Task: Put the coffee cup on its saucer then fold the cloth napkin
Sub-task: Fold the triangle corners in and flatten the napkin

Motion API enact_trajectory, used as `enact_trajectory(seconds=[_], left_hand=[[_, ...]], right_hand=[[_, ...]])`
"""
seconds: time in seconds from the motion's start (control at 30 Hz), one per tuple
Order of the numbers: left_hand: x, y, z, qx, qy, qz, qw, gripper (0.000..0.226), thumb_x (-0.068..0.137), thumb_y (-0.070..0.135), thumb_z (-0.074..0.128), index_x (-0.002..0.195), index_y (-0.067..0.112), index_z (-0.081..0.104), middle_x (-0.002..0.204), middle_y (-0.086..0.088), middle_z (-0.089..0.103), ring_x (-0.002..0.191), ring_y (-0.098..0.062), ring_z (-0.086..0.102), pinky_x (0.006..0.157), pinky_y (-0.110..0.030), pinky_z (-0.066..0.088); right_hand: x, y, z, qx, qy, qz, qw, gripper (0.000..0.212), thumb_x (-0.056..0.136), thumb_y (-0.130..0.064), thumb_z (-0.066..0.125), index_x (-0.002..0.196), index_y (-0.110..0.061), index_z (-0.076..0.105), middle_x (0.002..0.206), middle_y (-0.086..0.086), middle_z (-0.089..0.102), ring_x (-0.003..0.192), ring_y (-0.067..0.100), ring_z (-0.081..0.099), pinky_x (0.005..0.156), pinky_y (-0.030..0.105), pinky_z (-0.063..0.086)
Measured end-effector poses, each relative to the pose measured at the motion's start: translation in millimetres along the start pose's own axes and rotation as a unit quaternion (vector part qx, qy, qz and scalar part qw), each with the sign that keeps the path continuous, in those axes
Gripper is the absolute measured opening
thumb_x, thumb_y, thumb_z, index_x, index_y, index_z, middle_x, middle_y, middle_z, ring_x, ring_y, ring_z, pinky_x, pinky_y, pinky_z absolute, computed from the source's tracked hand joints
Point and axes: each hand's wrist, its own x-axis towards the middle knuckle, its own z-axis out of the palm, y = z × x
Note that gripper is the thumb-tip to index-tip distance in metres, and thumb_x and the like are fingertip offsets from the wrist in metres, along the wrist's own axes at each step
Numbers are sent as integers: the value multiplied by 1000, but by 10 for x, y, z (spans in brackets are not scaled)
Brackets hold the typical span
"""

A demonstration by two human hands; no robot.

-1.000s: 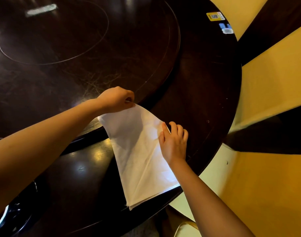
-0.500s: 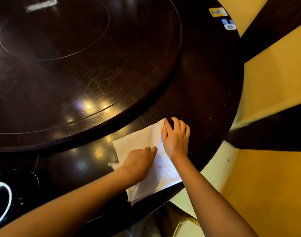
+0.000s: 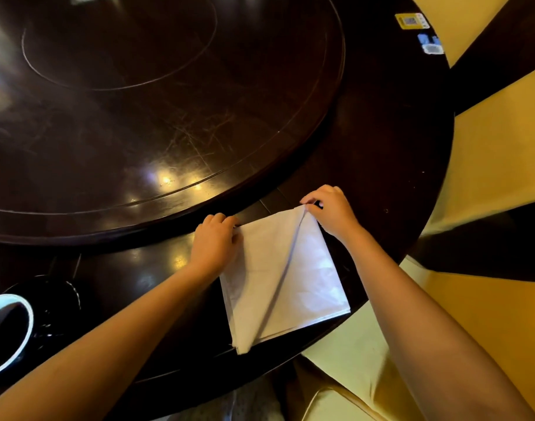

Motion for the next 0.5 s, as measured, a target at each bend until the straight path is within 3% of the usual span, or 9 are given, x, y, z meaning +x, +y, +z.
enact_trajectory(seconds=[0.17,0.33,0.43,0.5], left_hand=[[87,-56,-65,-89,-2,5,996,20,88,11,53,105,7,65,104,-12,60,98,-28,52,80,-36,44],[86,-58,-10,-62,27,17,998,23,90,9,51,110,10,62,108,-11,59,100,-27,50,80,-33,41],[-85,-16,22,-9,92,82,992,26,86,10,57,112,7,61,110,-15,62,102,-34,54,84,-38,44],[-304,3,95,-12,98,143,985,31,93,26,47,116,9,60,118,-14,61,110,-33,54,93,-41,43]], right_hand=[[-19,54,-57,-18,-5,-8,1000,13,87,-10,58,92,-14,69,103,8,60,104,25,49,89,44,47],[-66,40,-65,-73,34,-37,996,16,91,-9,52,95,-11,67,104,8,62,103,22,49,83,36,49],[-82,28,-54,-95,44,-51,993,18,92,-11,50,98,-11,67,104,8,63,103,23,50,84,35,47],[-87,35,-56,-111,51,-57,991,19,93,-11,49,99,-11,67,104,8,63,103,23,50,85,34,45]])
